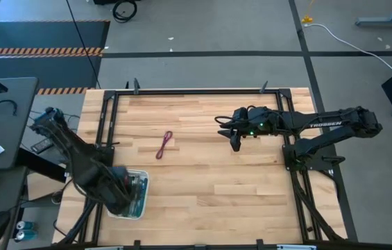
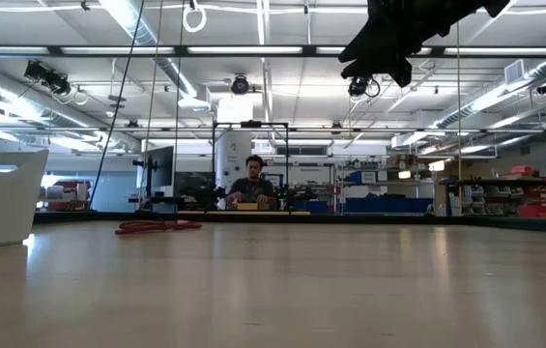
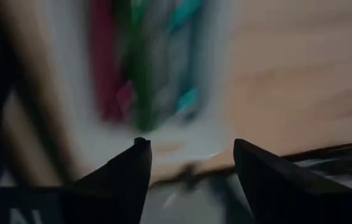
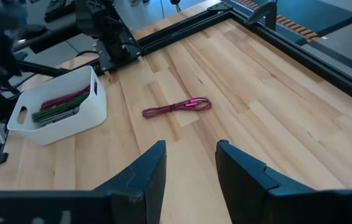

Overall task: Pick and place USB-C Cables
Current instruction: Put the pink charger cable into the white bin

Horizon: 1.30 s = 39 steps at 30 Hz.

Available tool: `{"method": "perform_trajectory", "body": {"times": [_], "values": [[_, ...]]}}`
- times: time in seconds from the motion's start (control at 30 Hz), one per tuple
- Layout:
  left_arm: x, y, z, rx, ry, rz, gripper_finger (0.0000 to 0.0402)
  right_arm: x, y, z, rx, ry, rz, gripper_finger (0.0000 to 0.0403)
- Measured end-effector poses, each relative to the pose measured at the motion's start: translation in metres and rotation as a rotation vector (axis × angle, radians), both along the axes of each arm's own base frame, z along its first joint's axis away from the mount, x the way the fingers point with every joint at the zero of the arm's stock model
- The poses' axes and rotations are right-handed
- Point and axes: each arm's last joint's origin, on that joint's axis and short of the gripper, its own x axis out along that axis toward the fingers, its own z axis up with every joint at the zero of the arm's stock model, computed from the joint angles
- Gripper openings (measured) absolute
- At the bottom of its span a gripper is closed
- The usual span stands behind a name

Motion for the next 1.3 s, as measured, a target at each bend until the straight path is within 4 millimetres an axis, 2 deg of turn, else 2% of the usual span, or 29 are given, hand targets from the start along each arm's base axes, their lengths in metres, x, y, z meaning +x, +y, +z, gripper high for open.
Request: {"method": "perform_trajectory", "body": {"times": [0.1,0.2,0.27,0.33,0.43,0.5,0.63,0.77,0.9,1.07,1.17,1.3], "values": [[0.006,0.019,0.028,0.239,-0.241,0.044,0.0223,0.000,0.000,0.000,-0.001,0.000,0.000,0.0144],[0.019,0.042,0.042,0.614,-0.444,0.033,0.0208,0.000,0.000,0.000,0.001,-0.003,-0.001,0.0144],[0.030,0.059,0.042,0.830,-0.464,0.039,0.0197,0.001,0.000,0.002,0.028,-0.031,-0.015,0.0144],[0.043,0.084,0.034,0.914,-0.370,0.074,0.0187,0.000,0.000,0.009,0.060,-0.099,-0.030,0.0144],[0.060,0.124,0.009,0.824,-0.193,0.117,0.0175,-0.004,0.000,0.025,0.088,-0.225,-0.038,0.0144],[0.072,0.148,-0.010,0.734,-0.152,0.096,0.0172,-0.010,0.002,0.034,0.090,-0.288,-0.031,0.0144],[0.091,0.186,-0.051,0.562,-0.224,-0.050,0.0185,-0.027,0.004,0.051,0.088,-0.379,-0.017,0.0144],[0.093,0.214,-0.090,0.426,-0.245,-0.039,0.0216,-0.040,0.006,0.060,0.082,-0.413,-0.034,0.0144],[0.092,0.227,-0.115,0.357,-0.142,-0.059,0.0242,-0.047,0.008,0.061,0.082,-0.407,-0.058,0.0144],[0.097,0.229,-0.132,0.347,-0.089,-0.135,0.0250,-0.047,0.011,0.057,0.109,-0.377,-0.089,0.0144],[0.101,0.227,-0.143,0.352,-0.060,-0.175,0.0236,-0.044,0.013,0.055,0.110,-0.359,-0.092,0.0144],[0.104,0.223,-0.152,0.374,-0.022,-0.214,0.0192,-0.041,0.016,0.052,0.110,-0.350,-0.100,0.0144]]}}
